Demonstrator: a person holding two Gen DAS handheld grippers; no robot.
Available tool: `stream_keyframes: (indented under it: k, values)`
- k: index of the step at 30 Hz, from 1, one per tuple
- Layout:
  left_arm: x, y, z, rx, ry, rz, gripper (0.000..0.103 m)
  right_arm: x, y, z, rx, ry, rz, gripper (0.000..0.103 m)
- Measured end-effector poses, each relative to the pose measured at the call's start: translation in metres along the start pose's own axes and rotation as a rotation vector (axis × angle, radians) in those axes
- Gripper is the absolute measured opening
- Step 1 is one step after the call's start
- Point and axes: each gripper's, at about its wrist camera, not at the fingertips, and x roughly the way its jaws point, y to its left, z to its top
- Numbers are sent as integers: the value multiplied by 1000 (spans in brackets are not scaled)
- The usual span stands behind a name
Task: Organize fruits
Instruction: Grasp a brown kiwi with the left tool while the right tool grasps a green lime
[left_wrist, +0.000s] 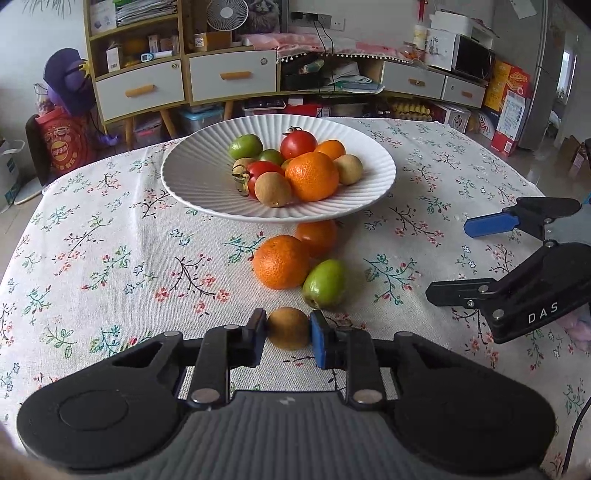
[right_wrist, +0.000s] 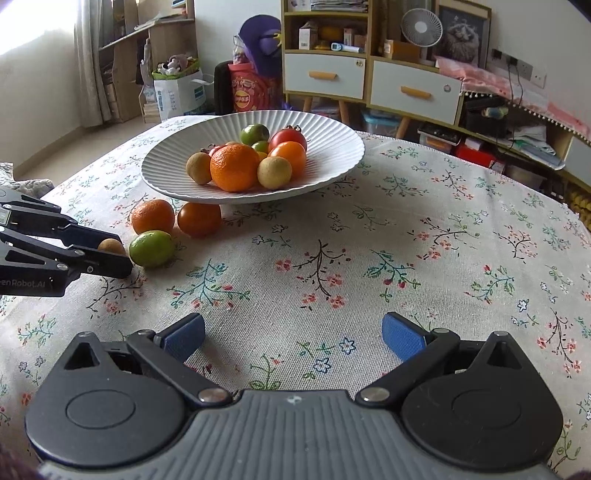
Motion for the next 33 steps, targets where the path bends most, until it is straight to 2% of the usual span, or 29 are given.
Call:
stream_keyframes:
  k: [8,21,24,33]
  values:
    - [-7,12,-7,8,-2,32,16,4,21,9,-43,-20,18,102]
    - [-22,33,-17,9,-13,55,16,17,64,26,-141,-11,94,100]
    - [-24,36,-18,9,-15,55,15,20,72,28,-149,-6,100,96]
    - [-24,38,-19,9,-9,55,16,20,77,29,-178,-16,99,68]
